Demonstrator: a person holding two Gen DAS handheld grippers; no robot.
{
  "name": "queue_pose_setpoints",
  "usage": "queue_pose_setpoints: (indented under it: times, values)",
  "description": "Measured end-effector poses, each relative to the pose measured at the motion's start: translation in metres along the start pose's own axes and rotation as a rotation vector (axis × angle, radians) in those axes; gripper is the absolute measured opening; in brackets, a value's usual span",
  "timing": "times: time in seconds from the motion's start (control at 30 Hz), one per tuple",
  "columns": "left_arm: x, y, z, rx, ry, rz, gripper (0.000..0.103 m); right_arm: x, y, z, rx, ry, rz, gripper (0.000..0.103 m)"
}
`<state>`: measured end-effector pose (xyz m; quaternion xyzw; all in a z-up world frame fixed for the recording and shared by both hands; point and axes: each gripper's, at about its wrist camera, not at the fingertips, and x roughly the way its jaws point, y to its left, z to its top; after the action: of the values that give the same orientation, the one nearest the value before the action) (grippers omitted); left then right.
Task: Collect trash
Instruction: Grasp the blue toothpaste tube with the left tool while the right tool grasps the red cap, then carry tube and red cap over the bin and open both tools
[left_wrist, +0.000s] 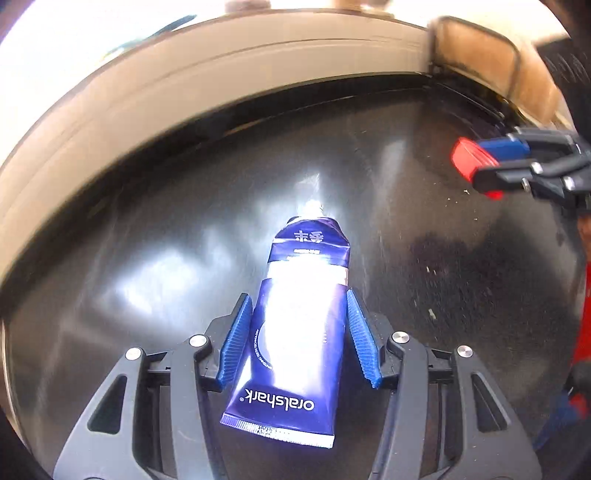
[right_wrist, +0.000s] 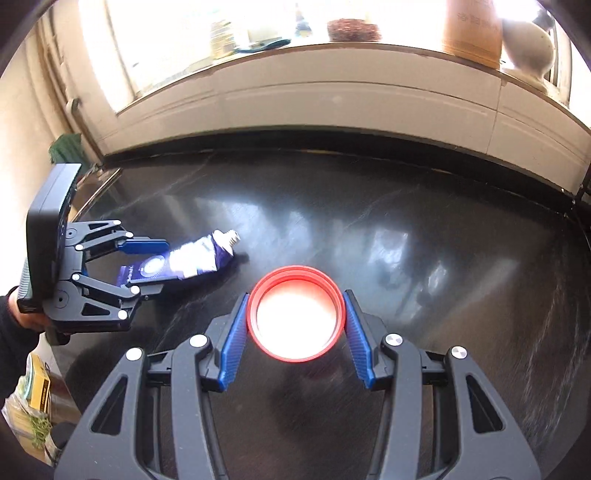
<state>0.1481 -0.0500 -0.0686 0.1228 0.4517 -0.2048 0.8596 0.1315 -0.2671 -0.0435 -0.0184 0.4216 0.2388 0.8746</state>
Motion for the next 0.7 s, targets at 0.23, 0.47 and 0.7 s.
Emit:
queue_pose_setpoints:
  times: [0.23, 0.47, 0.7]
  values:
    - [-0.006, -0.003, -0.027, -0.027, 0.014, 0.034, 0.053, -0.007, 0.017, -0.027, 0.015, -0.001, 0.048, 0.049]
    - [0.013, 0.007, -0.004, 0.013, -0.014, 0.047, 0.072, -0.018, 0.015, -0.034, 0.038, -0.022, 0.059, 0.049]
    - [0.02, 0.01, 0.008, -0.022, -0.012, 0.007, 0.051, -0.021, 0.012, -0.037, 0.048, -0.025, 0.053, 0.049]
